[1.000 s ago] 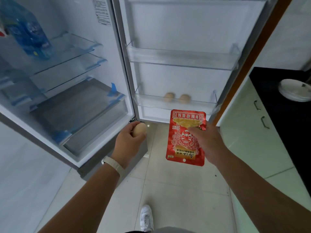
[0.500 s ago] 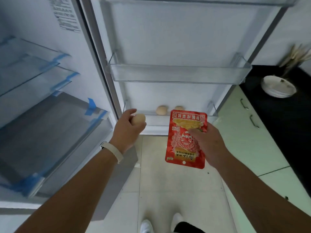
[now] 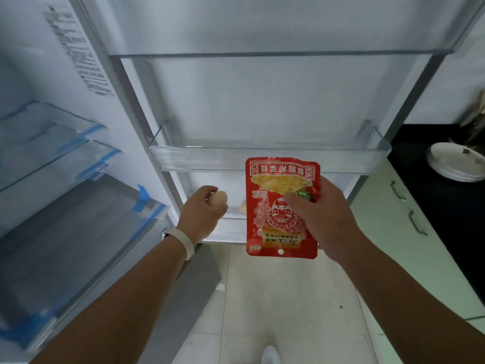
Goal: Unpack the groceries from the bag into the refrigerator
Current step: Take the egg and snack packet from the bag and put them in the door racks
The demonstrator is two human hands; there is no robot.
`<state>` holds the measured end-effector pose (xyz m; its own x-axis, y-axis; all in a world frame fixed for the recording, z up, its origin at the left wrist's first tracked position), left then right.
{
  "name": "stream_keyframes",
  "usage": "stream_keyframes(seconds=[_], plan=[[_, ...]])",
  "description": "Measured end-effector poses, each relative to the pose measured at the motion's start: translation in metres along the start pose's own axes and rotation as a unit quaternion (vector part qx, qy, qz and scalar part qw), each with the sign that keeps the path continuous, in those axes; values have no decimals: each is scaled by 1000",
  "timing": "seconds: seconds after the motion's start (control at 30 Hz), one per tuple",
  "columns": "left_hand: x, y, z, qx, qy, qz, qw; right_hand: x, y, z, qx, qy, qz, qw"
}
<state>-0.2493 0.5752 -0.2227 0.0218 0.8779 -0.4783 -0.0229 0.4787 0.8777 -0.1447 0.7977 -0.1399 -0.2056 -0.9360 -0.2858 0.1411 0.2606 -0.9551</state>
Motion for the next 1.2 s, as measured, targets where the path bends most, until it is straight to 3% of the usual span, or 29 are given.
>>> stream_keyframes(seconds=[0.3, 0.53, 0.83, 1.03, 1.2], plan=[[-1, 15, -20, 11, -12, 6, 1000, -39, -109, -19, -174, 52, -42, 983], [4, 11, -48, 5, -65, -22, 998, -42, -128, -49, -228, 95, -17, 969], [20, -21, -76, -27, -156, -59, 986, -18, -105, -85, -131, 49, 75, 987], [40, -32, -90, 19, -221, -146, 964, -23, -97, -105, -70, 62, 123, 988], [57, -45, -94, -1, -292, -201, 935, -30, -95, -110, -68, 108, 218, 968]])
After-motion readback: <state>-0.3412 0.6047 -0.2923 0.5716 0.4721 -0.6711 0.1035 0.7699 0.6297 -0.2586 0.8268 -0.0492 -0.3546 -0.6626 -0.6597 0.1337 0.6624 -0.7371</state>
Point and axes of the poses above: each hand's wrist, its own z-axis away from the middle knuckle, its own x-axis out of the palm, y = z × x, the point moved 6 cm from there along -z, towards the middle knuckle, and after that the axes turned 7 degrees about z, right-handed, at the moved point
